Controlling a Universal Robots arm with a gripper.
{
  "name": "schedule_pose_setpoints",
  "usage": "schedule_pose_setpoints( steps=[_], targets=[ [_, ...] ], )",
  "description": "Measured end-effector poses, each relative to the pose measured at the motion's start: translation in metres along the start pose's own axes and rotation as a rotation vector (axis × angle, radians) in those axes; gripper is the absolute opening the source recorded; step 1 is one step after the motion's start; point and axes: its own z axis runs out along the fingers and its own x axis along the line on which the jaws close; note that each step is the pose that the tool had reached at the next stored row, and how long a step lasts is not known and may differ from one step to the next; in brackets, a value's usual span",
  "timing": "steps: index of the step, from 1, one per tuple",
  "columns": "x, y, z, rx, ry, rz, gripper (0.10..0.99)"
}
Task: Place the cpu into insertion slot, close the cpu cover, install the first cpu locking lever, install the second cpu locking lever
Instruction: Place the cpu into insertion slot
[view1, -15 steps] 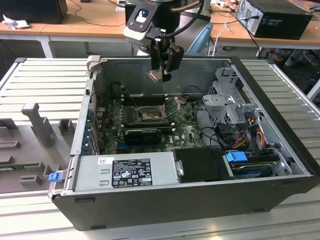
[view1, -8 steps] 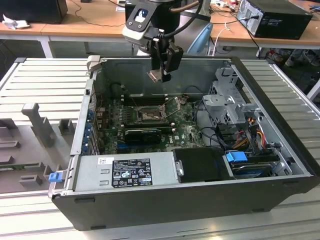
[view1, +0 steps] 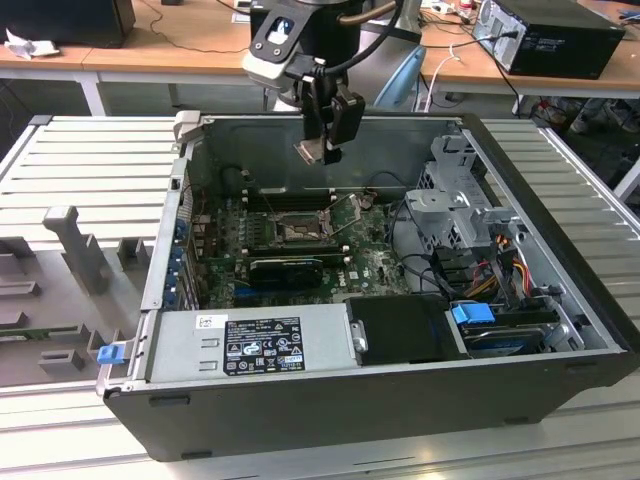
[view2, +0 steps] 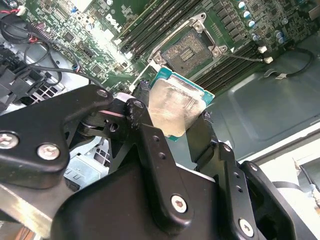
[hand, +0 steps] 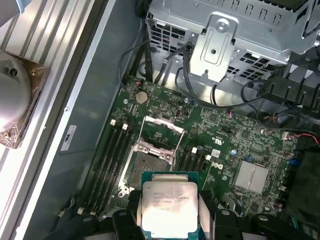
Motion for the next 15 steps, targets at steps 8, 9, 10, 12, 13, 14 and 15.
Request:
schedule_pose_setpoints(
  steps=[8, 9, 10, 12, 13, 14, 15],
  targets=[
    [0.0000, 0.0000, 0.0003, -0.001, -0.0044, 0.049, 0.541],
    [0.0000, 0.0000, 0.0004, -0.001, -0.0050, 0.056, 0.541],
    [0.0000, 0.0000, 0.0006, -0.001, -0.0062, 0.066, 0.541],
    [0.0000, -0.0001, 0.0009, -0.001, -0.0082, 0.085, 0.541],
    [0.0000, -0.0001, 0.0011, -0.002, -0.0100, 0.105, 0.541],
    [0.0000, -0.0001, 0.0015, -0.002, -0.0115, 0.123, 0.541],
    [0.0000, -0.0002, 0.0017, -0.002, -0.0126, 0.135, 0.541]
  ],
)
